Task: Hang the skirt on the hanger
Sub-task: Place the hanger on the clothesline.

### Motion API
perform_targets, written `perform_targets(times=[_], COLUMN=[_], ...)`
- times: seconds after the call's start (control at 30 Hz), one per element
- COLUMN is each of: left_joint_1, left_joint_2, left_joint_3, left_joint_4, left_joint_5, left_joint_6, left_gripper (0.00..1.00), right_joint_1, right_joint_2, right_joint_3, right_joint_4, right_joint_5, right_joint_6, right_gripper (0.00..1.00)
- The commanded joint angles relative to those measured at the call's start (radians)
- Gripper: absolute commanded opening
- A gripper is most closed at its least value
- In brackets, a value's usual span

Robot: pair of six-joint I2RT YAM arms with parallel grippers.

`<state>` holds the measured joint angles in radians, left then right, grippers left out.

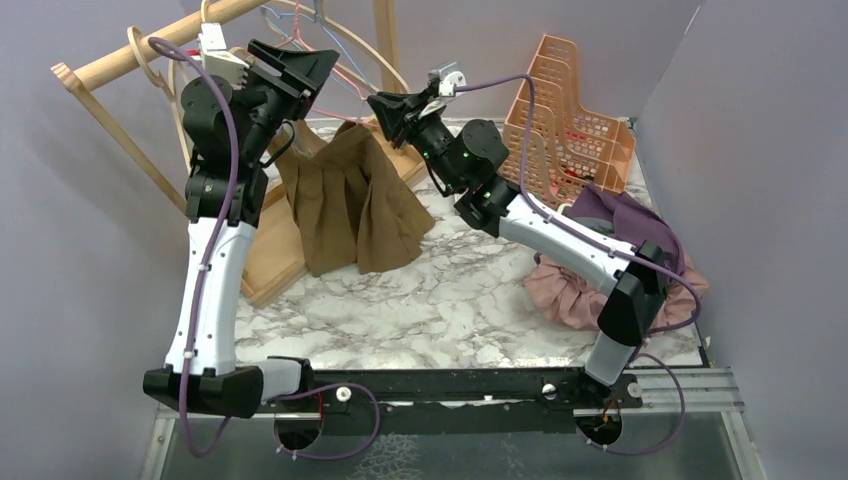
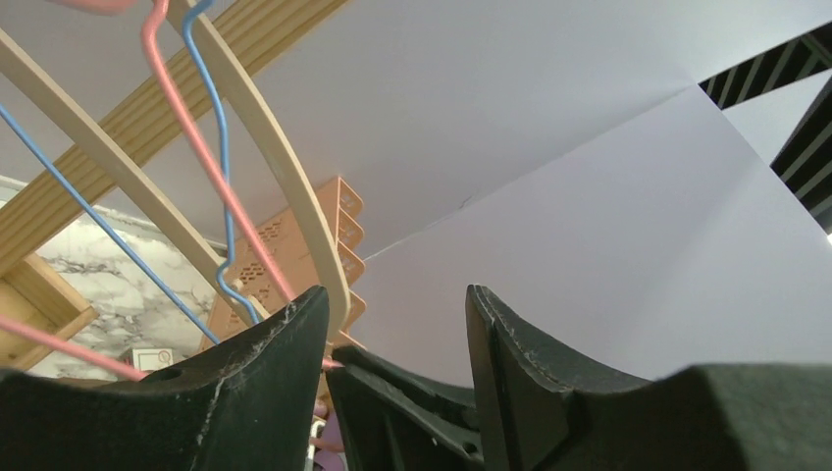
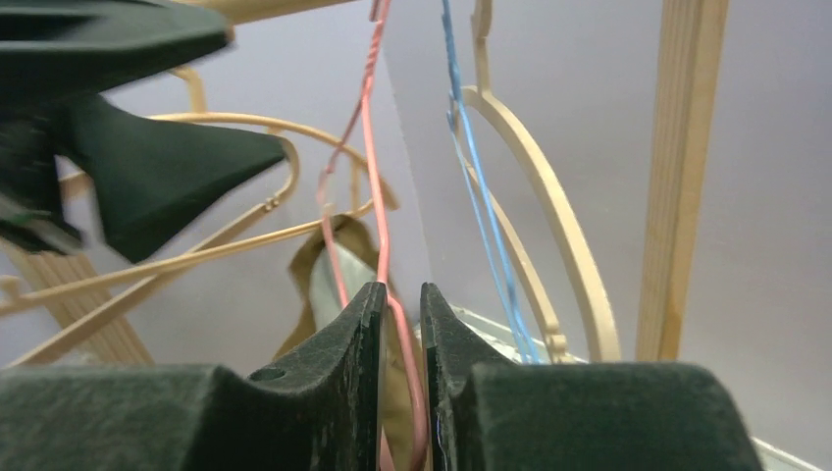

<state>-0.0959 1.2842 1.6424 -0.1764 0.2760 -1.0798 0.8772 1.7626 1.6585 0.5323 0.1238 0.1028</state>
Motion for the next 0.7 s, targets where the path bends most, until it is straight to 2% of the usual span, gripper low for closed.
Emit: perform_targets(times=[0.0,0.13,0.17,0.2,0.27,0.43,0.5,0.67], left_joint_1=[-0.005,-0.005,-0.004,-0.005,-0.004,-0.004,-0.004,-0.005], left_joint_2=[-0.078,-0.114,-0.12,-0.125,-0.133,-0.139,-0.14,-0.178], left_joint_3=[-0.022,-0.038,-0.038,-0.038,-0.032,0.016,0.057,0.12], left_joint_4=[-0.027,-0.051,-0.059,-0.071,-0.094,-0.146,-0.175,-0.241], left_joint_5=[-0.008,0.01,0.015,0.017,0.005,-0.032,-0.071,-0.242], left_joint_6=[0.089,0.144,0.158,0.169,0.191,0.261,0.315,0.468], left_gripper=[0.57,0.57,0.57,0.57,0.57,0.58,0.58,0.58], right_joint_1=[-0.003,-0.003,-0.003,-0.003,-0.003,-0.003,-0.004,-0.004], right_joint_2=[-0.062,-0.082,-0.089,-0.094,-0.097,-0.164,-0.202,-0.28], right_joint_3=[-0.009,-0.006,-0.008,-0.005,0.011,-0.042,-0.06,-0.075], right_joint_4=[-0.039,-0.064,-0.068,-0.074,-0.105,-0.092,-0.097,-0.207], right_joint_5=[0.042,0.018,0.012,0.009,0.006,-0.011,-0.02,-0.064], right_joint_6=[-0.044,-0.043,-0.042,-0.043,-0.041,-0.063,-0.078,-0.088], right_gripper=[0.27,0.36,0.36,0.3,0.3,0.56,0.59,0.6])
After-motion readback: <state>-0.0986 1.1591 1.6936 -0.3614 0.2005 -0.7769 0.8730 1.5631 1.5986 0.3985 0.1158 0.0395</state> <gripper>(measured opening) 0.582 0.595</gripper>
